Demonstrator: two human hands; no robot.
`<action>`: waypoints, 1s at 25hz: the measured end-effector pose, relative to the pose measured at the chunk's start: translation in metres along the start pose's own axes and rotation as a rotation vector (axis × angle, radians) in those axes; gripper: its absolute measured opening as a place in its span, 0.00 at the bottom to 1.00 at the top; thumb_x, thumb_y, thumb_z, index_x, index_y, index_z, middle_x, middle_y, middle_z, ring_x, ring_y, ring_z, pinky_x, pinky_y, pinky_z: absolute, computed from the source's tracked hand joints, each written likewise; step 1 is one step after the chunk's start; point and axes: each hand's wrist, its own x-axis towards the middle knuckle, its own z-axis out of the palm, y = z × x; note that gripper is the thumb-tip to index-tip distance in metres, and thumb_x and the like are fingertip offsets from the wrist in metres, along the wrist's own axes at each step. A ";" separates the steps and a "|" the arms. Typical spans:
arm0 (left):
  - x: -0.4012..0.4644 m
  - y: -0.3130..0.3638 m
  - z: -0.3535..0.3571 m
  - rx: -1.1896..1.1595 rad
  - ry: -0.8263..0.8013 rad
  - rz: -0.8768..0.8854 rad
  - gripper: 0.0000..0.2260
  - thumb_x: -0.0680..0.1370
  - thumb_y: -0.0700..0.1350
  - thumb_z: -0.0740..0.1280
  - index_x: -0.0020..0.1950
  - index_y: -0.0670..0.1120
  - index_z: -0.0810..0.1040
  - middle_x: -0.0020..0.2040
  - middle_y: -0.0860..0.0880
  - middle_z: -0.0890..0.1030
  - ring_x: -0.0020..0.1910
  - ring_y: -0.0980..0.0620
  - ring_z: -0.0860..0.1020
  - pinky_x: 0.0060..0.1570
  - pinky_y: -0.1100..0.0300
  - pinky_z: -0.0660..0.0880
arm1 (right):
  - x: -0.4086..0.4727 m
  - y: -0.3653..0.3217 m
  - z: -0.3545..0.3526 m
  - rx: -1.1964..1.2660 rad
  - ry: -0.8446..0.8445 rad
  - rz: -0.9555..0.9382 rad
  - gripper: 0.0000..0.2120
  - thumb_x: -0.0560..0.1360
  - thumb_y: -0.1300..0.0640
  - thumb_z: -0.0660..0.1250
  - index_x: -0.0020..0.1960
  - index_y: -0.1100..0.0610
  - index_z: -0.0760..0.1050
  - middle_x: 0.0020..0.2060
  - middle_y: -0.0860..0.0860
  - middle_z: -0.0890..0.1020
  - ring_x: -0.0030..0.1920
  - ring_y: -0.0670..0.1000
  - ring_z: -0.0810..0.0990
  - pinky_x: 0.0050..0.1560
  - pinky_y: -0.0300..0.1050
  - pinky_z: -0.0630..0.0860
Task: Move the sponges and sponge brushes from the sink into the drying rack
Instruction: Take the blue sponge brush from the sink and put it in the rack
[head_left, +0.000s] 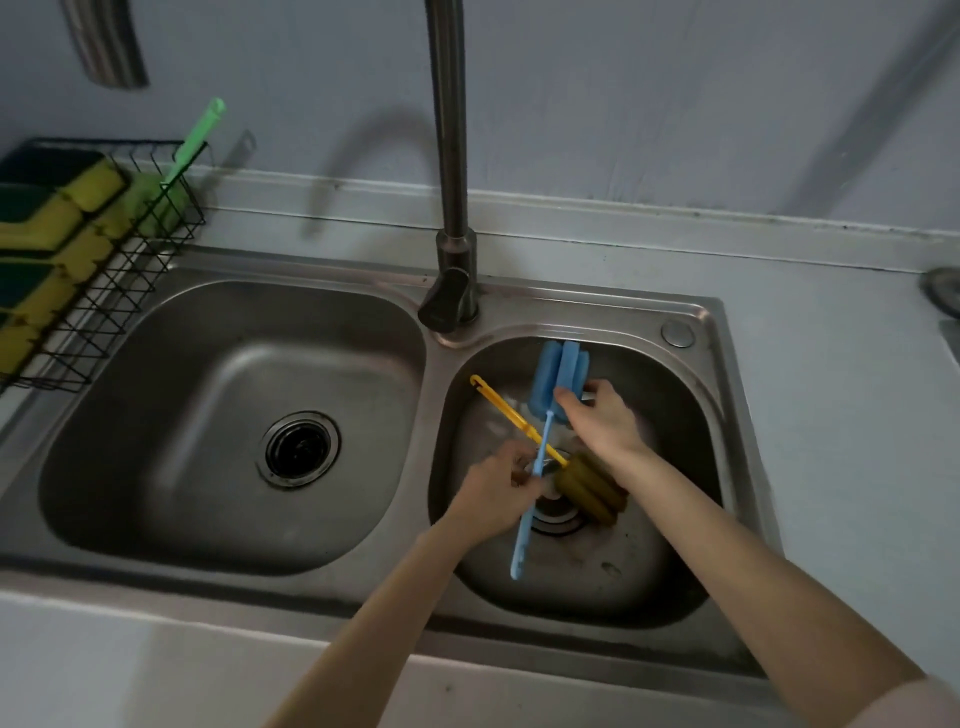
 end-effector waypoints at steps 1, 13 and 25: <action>-0.006 0.001 -0.009 0.013 0.005 0.021 0.15 0.75 0.43 0.62 0.61 0.45 0.69 0.48 0.47 0.76 0.48 0.51 0.75 0.49 0.61 0.71 | -0.007 -0.005 0.002 0.002 0.011 -0.003 0.23 0.76 0.49 0.61 0.66 0.60 0.65 0.61 0.58 0.77 0.58 0.56 0.78 0.61 0.54 0.75; -0.079 -0.055 -0.161 -0.001 0.083 0.100 0.05 0.73 0.40 0.62 0.41 0.49 0.69 0.33 0.54 0.75 0.25 0.60 0.77 0.28 0.70 0.73 | -0.097 -0.098 0.125 -0.003 0.036 -0.256 0.23 0.73 0.57 0.67 0.66 0.60 0.68 0.61 0.58 0.78 0.57 0.55 0.78 0.58 0.49 0.75; -0.105 -0.087 -0.301 -0.596 0.504 0.206 0.08 0.75 0.36 0.61 0.54 0.41 0.69 0.48 0.44 0.77 0.43 0.51 0.78 0.41 0.64 0.77 | -0.157 -0.189 0.231 -0.032 -0.300 -0.390 0.14 0.76 0.52 0.61 0.61 0.56 0.71 0.47 0.52 0.80 0.44 0.47 0.79 0.41 0.37 0.74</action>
